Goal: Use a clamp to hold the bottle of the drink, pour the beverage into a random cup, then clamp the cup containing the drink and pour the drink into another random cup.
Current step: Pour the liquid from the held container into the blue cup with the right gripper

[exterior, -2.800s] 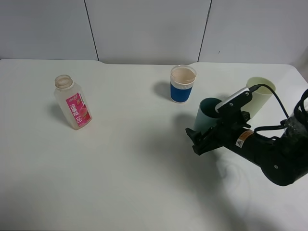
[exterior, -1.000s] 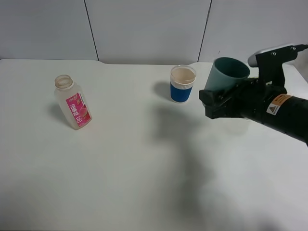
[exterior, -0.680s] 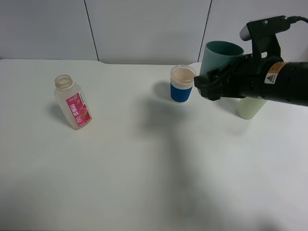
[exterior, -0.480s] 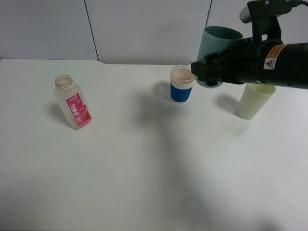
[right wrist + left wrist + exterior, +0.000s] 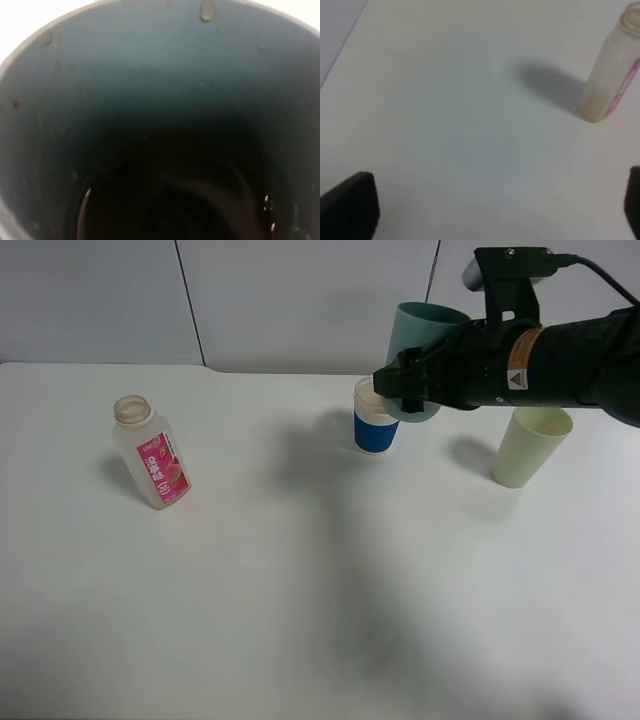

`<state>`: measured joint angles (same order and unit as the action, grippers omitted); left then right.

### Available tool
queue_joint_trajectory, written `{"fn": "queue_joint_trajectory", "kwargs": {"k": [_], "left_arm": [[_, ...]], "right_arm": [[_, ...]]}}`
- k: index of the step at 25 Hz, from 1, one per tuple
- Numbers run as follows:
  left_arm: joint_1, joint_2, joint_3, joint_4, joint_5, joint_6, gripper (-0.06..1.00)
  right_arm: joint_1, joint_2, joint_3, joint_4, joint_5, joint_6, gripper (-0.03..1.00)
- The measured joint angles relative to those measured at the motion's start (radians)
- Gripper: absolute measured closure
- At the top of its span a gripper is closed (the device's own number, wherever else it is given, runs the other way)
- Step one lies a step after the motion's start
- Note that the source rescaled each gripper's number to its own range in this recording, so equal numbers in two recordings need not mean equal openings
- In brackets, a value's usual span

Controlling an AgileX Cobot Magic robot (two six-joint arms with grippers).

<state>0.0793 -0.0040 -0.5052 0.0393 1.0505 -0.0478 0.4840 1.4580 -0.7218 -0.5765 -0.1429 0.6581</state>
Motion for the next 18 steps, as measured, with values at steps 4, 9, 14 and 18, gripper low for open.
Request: {"fn": "queue_joint_trajectory", "kwargs": {"k": [4, 9, 14, 18], "left_arm": [[0.000, 0.000, 0.000, 0.000, 0.000, 0.000, -0.06], [0.000, 0.000, 0.000, 0.000, 0.000, 0.000, -0.06], [0.000, 0.000, 0.000, 0.000, 0.000, 0.000, -0.06], [0.000, 0.000, 0.000, 0.000, 0.000, 0.000, -0.06]], "right_arm": [[0.035, 0.097, -0.060, -0.039, -0.035, 0.053, 0.97], [0.062, 0.224, -0.133, -0.066, -0.115, 0.128, 0.97], [0.064, 0.291, -0.143, -0.051, -0.183, 0.150, 0.97], [0.050, 0.300, -0.143, -0.036, -0.211, 0.151, 0.97]]}}
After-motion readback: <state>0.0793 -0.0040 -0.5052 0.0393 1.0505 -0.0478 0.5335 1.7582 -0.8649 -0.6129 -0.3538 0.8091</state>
